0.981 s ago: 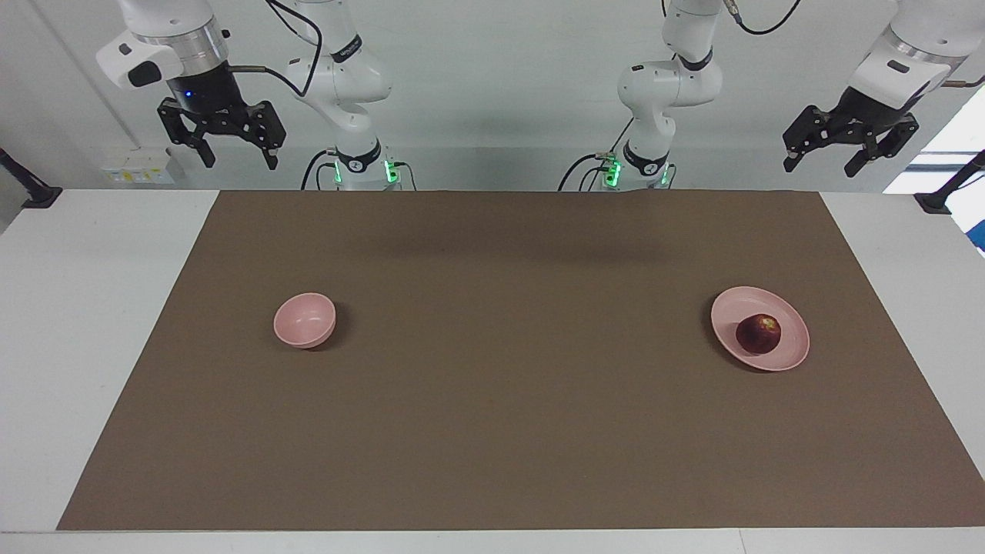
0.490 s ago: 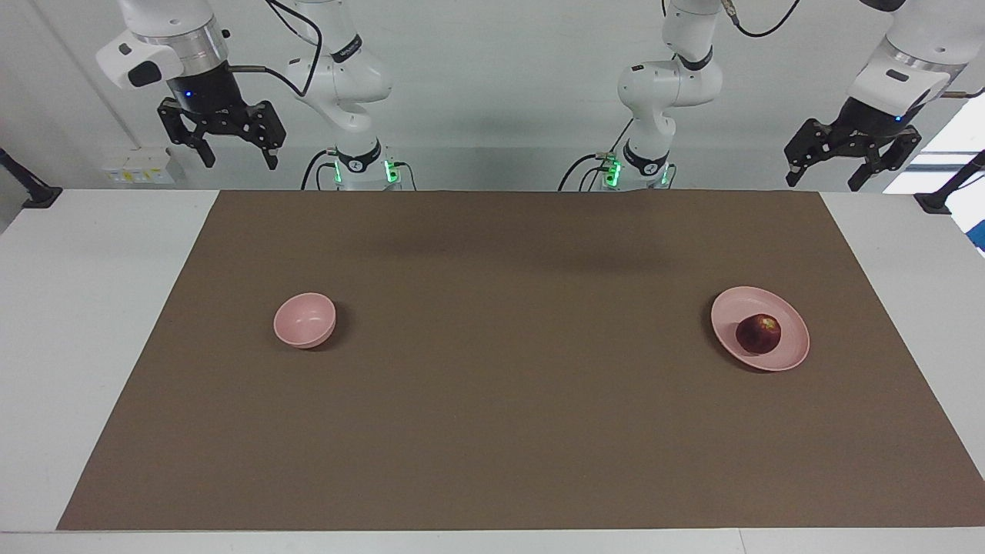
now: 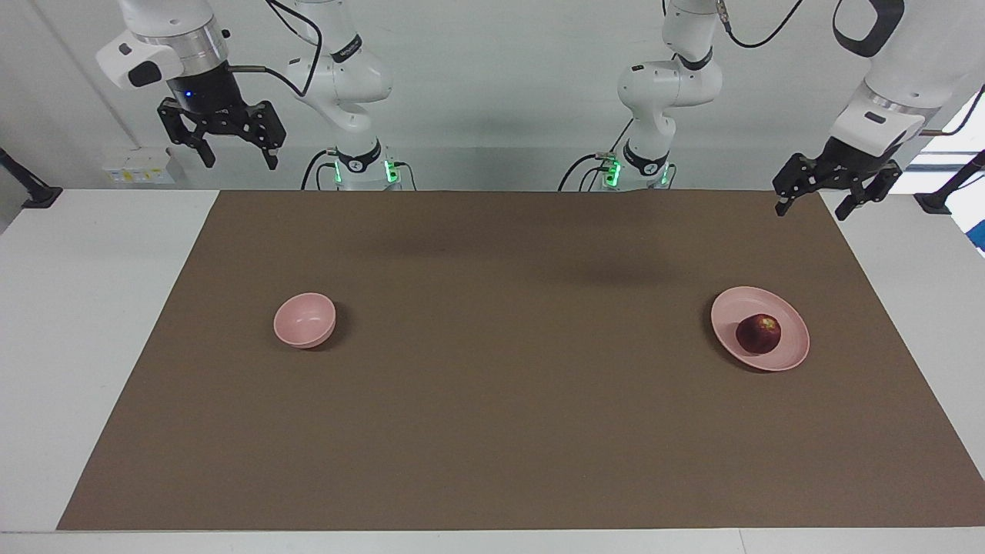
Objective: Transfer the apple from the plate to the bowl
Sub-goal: 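Reach the left gripper down to the apple on the pink plate and grasp it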
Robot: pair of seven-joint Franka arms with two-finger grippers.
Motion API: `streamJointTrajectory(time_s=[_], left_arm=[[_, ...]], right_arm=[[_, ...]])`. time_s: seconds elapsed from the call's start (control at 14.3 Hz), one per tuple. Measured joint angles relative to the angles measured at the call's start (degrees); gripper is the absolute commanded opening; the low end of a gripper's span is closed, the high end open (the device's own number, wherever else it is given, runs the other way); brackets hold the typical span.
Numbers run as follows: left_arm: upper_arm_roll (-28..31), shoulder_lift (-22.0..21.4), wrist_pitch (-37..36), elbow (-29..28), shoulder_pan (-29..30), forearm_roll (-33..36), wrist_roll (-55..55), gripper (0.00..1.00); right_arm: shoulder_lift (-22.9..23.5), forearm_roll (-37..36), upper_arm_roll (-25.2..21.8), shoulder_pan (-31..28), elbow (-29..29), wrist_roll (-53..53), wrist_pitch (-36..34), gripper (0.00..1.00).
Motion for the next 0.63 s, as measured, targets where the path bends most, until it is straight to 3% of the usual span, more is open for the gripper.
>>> streamJointTrajectory(time_s=[0.63], left_arm=[[-0.08,0.16,15.77,-13.84,-0.01,0.00,6.34,1.00]], right_arm=[[0.00,0.00,0.00,0.00,0.00,-0.48,0.00,1.00]])
